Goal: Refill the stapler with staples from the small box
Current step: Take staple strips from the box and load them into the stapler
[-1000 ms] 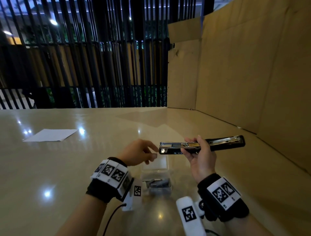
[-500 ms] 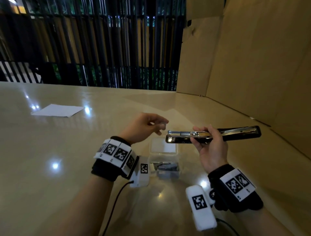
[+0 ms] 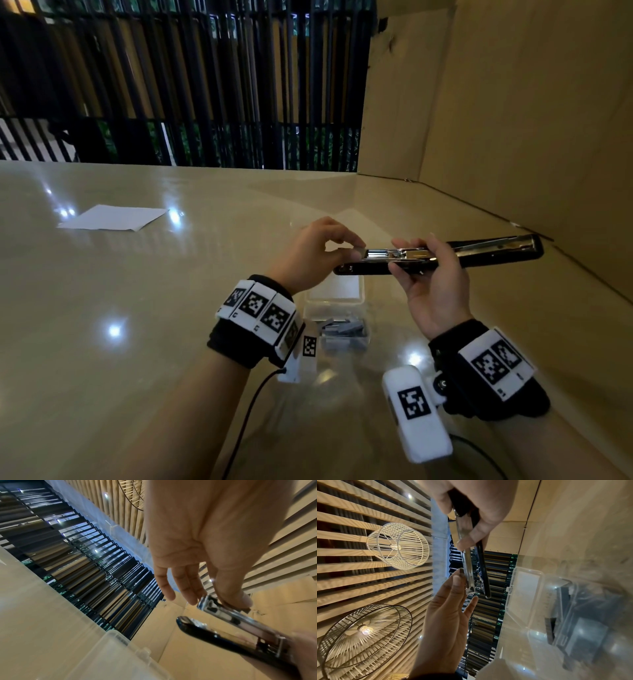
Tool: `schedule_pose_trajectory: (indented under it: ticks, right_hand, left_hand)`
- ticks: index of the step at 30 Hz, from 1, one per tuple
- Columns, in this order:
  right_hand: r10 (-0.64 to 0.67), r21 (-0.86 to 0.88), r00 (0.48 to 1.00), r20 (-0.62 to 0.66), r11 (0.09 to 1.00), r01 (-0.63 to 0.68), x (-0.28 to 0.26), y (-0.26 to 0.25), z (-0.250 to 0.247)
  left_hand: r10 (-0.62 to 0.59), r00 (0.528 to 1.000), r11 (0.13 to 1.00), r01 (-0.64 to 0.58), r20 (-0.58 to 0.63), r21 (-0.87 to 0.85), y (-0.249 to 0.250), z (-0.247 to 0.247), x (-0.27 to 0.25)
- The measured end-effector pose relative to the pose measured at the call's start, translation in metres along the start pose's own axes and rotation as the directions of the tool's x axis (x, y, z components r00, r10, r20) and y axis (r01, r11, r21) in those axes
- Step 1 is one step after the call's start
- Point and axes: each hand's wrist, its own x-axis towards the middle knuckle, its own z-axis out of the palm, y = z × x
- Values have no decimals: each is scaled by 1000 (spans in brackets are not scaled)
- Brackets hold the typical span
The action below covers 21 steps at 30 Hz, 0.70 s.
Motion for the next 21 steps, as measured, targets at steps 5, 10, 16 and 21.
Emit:
schedule_pose_trajectory:
  ticks: [5, 10, 16, 21]
  right_hand:
    - [-1, 3, 1000, 6, 1000, 1, -1, 0, 0]
    - [-9, 7, 1000, 12, 1000, 9, -2, -2, 1]
    - [-11, -17, 1000, 13, 1000, 12, -4, -3, 2]
    - [-1, -30, 1000, 16, 1000, 1, -5, -1, 2]
  left_hand:
    - [8, 1000, 1000, -9, -23, -25, 3, 8, -1]
    - [32, 998, 999, -34, -45, -35, 4, 13, -2]
    - [36, 997, 997, -40, -62, -61, 7, 16, -4]
    - [24, 998, 996, -29, -62, -88, 9, 20, -5]
